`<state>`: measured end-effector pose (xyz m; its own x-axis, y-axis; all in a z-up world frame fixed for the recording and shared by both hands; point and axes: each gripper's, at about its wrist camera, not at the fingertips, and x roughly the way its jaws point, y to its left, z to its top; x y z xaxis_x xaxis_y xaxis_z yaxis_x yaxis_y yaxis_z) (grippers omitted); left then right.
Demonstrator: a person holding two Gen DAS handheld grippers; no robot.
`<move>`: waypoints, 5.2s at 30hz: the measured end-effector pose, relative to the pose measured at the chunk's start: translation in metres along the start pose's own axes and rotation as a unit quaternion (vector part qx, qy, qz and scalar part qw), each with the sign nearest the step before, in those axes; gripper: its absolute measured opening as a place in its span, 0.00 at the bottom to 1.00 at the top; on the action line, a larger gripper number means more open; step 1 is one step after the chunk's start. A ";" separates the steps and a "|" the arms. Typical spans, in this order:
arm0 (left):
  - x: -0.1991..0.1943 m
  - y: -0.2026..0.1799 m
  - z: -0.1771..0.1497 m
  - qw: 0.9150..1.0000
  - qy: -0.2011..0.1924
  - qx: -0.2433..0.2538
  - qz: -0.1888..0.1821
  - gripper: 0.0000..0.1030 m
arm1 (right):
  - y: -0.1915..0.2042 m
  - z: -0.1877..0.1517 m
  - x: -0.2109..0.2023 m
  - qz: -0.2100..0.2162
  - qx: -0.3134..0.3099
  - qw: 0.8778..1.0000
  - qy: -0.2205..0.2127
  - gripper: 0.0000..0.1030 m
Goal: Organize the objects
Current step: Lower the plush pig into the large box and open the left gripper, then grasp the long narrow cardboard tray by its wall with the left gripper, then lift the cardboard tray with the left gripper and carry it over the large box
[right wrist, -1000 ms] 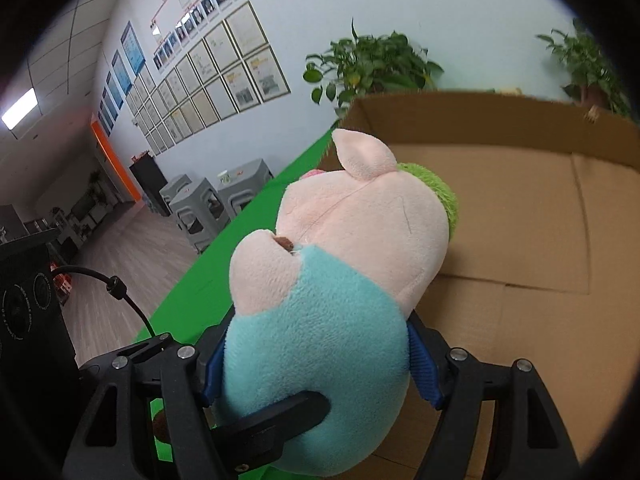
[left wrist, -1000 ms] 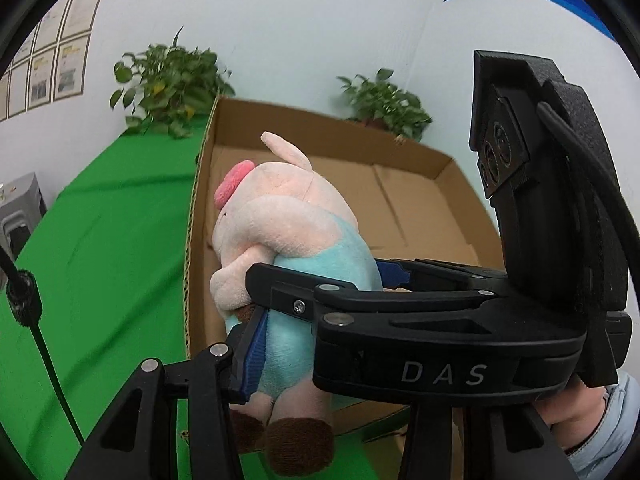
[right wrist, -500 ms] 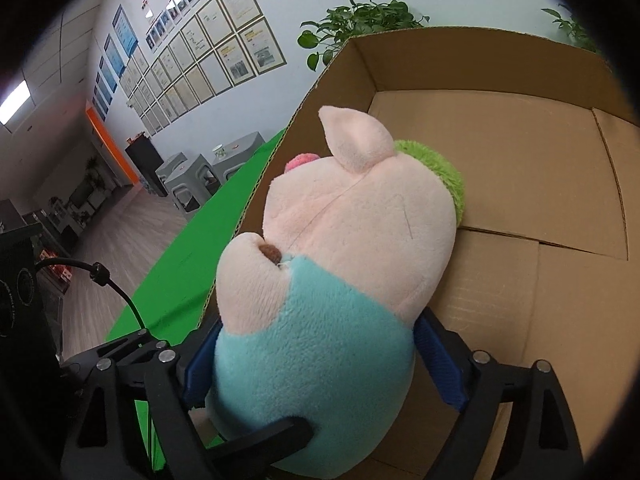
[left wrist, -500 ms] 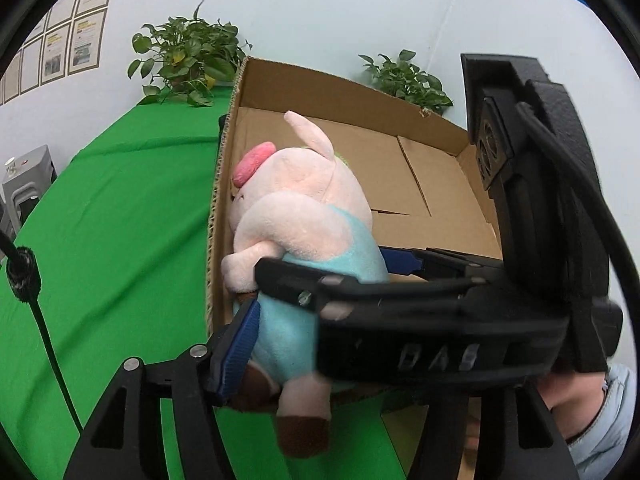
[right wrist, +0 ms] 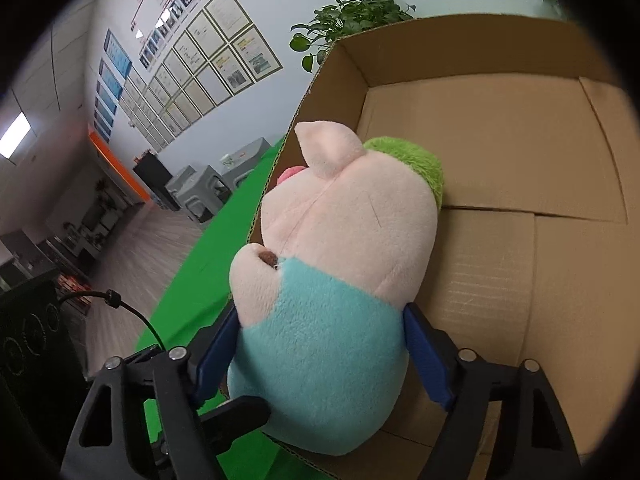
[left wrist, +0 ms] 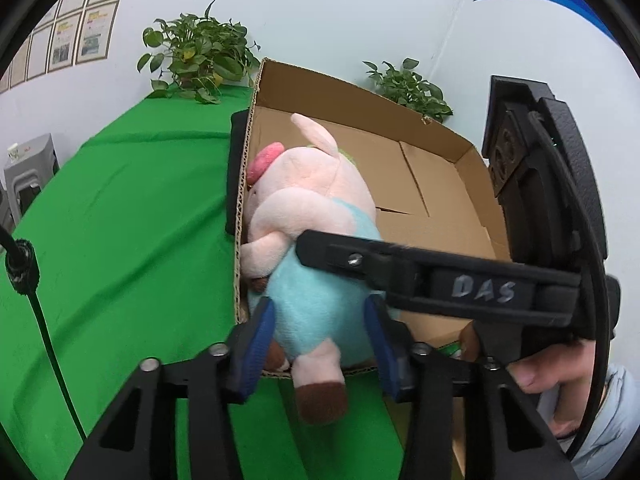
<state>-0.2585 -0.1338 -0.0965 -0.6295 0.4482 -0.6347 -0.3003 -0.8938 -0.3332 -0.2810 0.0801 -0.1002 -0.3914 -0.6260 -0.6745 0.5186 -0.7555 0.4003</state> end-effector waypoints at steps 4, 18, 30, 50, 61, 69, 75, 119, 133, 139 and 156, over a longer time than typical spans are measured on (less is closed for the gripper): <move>-0.005 -0.003 -0.003 1.000 0.000 -0.005 0.002 0.31 | 0.002 0.001 0.006 -0.014 -0.001 1.000 -0.002 0.74; -0.048 -0.027 -0.010 0.998 -0.043 0.011 0.053 0.53 | -0.013 -0.001 -0.073 0.001 0.006 0.997 -0.074 0.99; -0.113 -0.079 -0.040 0.981 -0.119 0.080 0.130 1.00 | -0.016 -0.066 -0.125 -0.090 -0.019 0.992 -0.090 0.99; -0.092 -0.139 -0.075 0.991 -0.054 0.096 0.075 0.11 | -0.034 -0.145 -0.165 -0.141 -0.003 0.985 -0.099 0.15; -0.108 -0.144 -0.081 0.994 -0.067 0.061 0.058 0.74 | -0.037 -0.153 -0.182 -0.146 0.003 0.980 -0.137 0.94; -0.109 -0.143 -0.093 0.998 -0.041 0.045 0.020 0.74 | -0.033 -0.168 -0.191 -0.111 -0.009 0.984 -0.137 0.94; -0.122 -0.139 -0.101 0.999 -0.025 0.048 0.005 0.74 | -0.025 -0.195 -0.207 -0.082 -0.039 0.987 -0.135 0.94; -0.095 -0.150 -0.185 0.993 0.112 0.013 -0.025 0.23 | 0.020 -0.238 -0.141 -0.134 -0.009 0.991 0.024 0.27; -0.109 -0.129 -0.185 0.994 0.106 -0.003 0.001 0.17 | 0.041 -0.236 -0.120 -0.113 -0.011 0.993 0.044 0.32; -0.108 -0.134 -0.186 0.995 0.102 0.006 0.010 0.16 | 0.040 -0.235 -0.117 -0.125 -0.010 0.991 0.039 0.30; -0.161 -0.198 -0.125 0.996 -0.015 0.080 0.020 0.15 | 0.048 -0.199 -0.182 -0.131 -0.019 0.987 -0.095 0.26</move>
<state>-0.0086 -0.0264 -0.0153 -0.6645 0.4131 -0.6227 -0.3832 -0.9038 -0.1907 -0.0338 0.1965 -0.0817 -0.6493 -0.4385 -0.6214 0.4076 -0.8904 0.2024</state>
